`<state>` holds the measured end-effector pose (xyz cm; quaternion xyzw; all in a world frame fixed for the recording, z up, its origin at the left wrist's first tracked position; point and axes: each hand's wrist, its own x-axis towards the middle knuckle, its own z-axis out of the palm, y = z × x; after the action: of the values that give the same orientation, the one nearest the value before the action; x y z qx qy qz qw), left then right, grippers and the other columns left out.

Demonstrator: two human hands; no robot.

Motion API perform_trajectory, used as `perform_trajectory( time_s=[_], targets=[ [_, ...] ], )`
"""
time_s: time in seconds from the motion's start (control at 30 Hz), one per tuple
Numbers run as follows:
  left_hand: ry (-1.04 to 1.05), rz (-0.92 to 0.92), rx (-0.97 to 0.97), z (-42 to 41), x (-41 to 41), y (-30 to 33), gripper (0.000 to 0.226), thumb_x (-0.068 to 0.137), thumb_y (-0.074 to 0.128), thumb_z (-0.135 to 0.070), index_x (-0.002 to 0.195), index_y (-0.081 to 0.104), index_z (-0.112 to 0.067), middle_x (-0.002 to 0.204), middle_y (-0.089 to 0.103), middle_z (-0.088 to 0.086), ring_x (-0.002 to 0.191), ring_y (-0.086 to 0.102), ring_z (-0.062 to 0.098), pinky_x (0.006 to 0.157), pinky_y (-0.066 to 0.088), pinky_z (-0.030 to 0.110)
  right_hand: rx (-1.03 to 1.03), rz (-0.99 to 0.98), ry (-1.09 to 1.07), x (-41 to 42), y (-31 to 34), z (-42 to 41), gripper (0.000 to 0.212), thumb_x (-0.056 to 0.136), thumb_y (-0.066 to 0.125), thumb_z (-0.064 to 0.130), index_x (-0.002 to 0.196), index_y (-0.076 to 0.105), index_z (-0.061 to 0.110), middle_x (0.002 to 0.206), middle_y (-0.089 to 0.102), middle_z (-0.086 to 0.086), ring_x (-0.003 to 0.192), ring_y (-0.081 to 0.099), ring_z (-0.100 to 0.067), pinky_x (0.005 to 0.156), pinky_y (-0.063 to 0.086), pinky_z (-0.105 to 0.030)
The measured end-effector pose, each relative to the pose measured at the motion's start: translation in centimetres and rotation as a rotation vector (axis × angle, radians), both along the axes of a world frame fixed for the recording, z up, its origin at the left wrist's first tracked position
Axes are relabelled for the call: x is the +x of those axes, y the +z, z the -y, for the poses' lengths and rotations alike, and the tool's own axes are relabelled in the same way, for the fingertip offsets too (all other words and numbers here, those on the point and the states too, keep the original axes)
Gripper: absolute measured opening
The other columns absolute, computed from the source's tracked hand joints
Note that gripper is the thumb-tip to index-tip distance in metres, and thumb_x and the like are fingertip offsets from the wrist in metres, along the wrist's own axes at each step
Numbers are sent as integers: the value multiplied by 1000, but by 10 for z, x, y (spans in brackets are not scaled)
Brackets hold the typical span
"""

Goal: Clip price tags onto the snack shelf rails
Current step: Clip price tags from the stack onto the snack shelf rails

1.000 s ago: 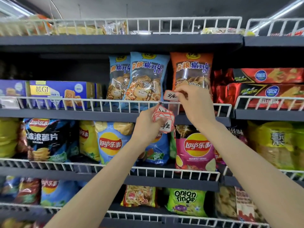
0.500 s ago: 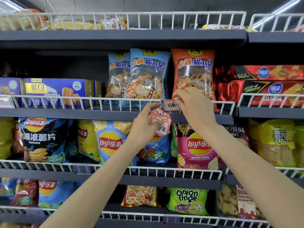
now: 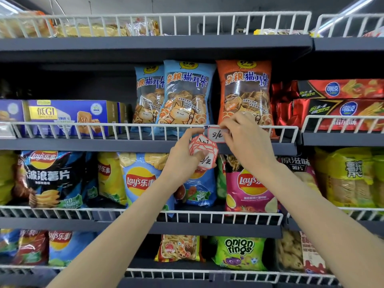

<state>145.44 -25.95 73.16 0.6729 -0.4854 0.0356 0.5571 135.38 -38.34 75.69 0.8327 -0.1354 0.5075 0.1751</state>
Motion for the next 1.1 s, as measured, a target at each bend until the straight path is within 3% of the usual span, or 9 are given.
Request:
perform_trajectory(
  time_s=[0.23, 0.53, 0.63, 0.73, 0.83, 0.97, 1.1],
  targets=[
    [-20, 12, -14, 1, 5, 1, 44, 88, 62, -12, 123, 48, -34, 109, 62, -2, 100, 61, 17, 91, 51, 44, -17, -49, -26, 0, -5, -3, 29, 81, 64, 7, 109, 61, 11, 100, 56, -6, 90, 52, -21, 52, 47, -27],
    [-33, -53, -31, 0, 3, 4, 45, 89, 61, -14, 129, 43, -25, 115, 57, -1, 109, 56, 18, 96, 48, 40, 101, 11, 33, 1, -11, -8, 28, 88, 59, 15, 115, 62, 12, 110, 53, -4, 103, 49, -17, 67, 43, -22],
    [-33, -124, -65, 2, 3, 4, 36, 90, 60, -16, 124, 47, -18, 112, 61, 2, 104, 59, 18, 93, 49, 36, 156, 6, 72, -1, -14, -7, 30, 90, 57, 16, 120, 61, 13, 114, 54, -1, 110, 48, -14, 76, 43, -21],
    [-74, -149, -109, 7, 1, 2, 18, 91, 59, -18, 109, 58, -18, 105, 68, 2, 98, 64, 18, 89, 51, 37, 353, 40, 212, -8, -13, -9, 28, 93, 52, 15, 120, 62, 13, 118, 56, 3, 113, 48, -8, 87, 34, -11],
    [-151, -222, -162, 15, -11, 0, 14, 91, 58, -16, 105, 61, -18, 99, 69, 1, 94, 66, 17, 85, 54, 34, 596, 89, 348, -22, -13, -12, 21, 92, 55, 22, 106, 69, 15, 104, 62, 7, 91, 54, 0, 76, 34, 2],
    [-252, -241, -172, 32, -35, 2, 13, 91, 58, -14, 99, 63, -23, 100, 70, 2, 95, 66, 16, 88, 54, 40, 745, 94, 455, -48, -14, -1, 24, 80, 69, 36, 85, 68, 13, 75, 69, 6, 71, 61, -1, 65, 45, -9],
    [-330, -252, -161, 58, -68, 4, 20, 93, 56, -12, 92, 60, -32, 100, 70, 0, 96, 67, 18, 84, 56, 38, 786, 157, 453, -81, -13, 23, 32, 69, 77, 39, 76, 66, 10, 72, 68, 0, 70, 64, -12, 68, 51, -23]
  ],
)
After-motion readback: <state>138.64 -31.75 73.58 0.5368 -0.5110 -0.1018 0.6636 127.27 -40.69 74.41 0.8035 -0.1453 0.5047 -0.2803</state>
